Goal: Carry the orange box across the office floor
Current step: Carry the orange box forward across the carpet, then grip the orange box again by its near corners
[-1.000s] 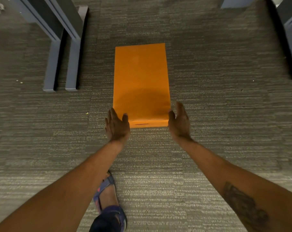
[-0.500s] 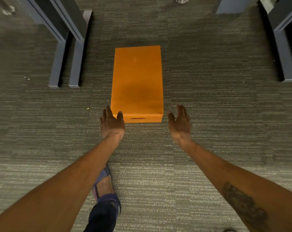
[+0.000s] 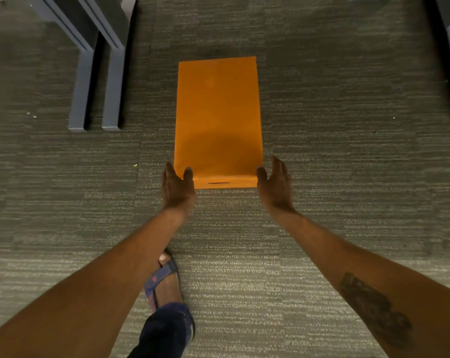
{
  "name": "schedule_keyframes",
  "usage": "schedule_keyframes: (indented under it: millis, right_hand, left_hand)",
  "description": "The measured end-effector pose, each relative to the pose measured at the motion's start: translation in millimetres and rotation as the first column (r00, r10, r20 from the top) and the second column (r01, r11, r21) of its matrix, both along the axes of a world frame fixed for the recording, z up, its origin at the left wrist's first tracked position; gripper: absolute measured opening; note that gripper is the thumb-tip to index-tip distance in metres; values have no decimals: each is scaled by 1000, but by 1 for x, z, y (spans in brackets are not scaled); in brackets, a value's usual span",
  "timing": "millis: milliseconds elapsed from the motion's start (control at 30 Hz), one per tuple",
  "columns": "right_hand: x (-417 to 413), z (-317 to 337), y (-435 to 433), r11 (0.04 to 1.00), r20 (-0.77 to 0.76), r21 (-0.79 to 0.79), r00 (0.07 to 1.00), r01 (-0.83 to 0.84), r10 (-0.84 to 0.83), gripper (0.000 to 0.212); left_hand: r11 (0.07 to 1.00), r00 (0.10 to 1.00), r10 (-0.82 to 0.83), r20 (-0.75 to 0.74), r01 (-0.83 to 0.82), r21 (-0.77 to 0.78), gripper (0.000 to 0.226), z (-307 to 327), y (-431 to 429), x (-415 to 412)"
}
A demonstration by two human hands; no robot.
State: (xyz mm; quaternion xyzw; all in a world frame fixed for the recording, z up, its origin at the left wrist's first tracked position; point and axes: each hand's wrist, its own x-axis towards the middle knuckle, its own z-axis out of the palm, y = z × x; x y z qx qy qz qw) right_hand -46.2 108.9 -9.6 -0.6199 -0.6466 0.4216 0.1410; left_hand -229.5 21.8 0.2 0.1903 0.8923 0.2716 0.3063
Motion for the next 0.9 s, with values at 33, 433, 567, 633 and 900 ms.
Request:
schedule_keyframes:
  millis: [33,433,567,633,900]
  right_hand:
    - [-3,-5,4,1000,5,-2,1000,13,-13,56]
    - [-41,-59,25,957,-98,-194,966,218,-240,32]
    - [-56,-61,29,842,-183,-377,860,386,-476,34]
    - [-61,-62,31,826,-202,-379,834,418,-514,31]
    - [-112,-61,36,860,-339,-335,802,385,-491,18]
  left_hand:
    - [1000,1000,-5,-7,5,-6,71,-5,3,-5]
    - [994,999,7,-33,-10,-110,40,-59,29,-47]
    - [996,999,-42,10,43,-78,34,-67,22,-56]
    - [997,996,-72,48,74,-38,36,-71,19,-60]
    - [990,995,-74,70,65,125,25,-68,30,-120]
